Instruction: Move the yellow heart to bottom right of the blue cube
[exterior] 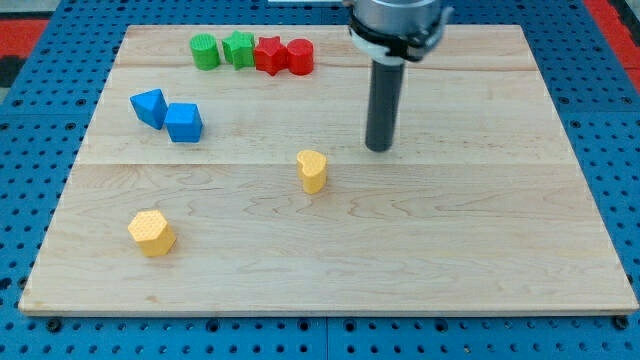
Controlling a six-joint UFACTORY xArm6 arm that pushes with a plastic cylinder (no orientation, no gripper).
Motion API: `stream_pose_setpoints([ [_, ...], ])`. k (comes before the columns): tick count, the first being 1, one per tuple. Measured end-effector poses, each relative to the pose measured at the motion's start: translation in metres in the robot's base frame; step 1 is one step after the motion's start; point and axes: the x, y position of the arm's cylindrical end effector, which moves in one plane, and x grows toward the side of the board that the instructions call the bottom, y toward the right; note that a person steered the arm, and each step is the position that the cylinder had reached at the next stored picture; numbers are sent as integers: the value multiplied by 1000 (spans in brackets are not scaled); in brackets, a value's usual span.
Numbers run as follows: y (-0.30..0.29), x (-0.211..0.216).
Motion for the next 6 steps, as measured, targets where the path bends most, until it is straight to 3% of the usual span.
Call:
stream_pose_setpoints([
  [1,-18,45],
  [2,-72,49],
  [4,-185,4],
  [6,-144,54],
])
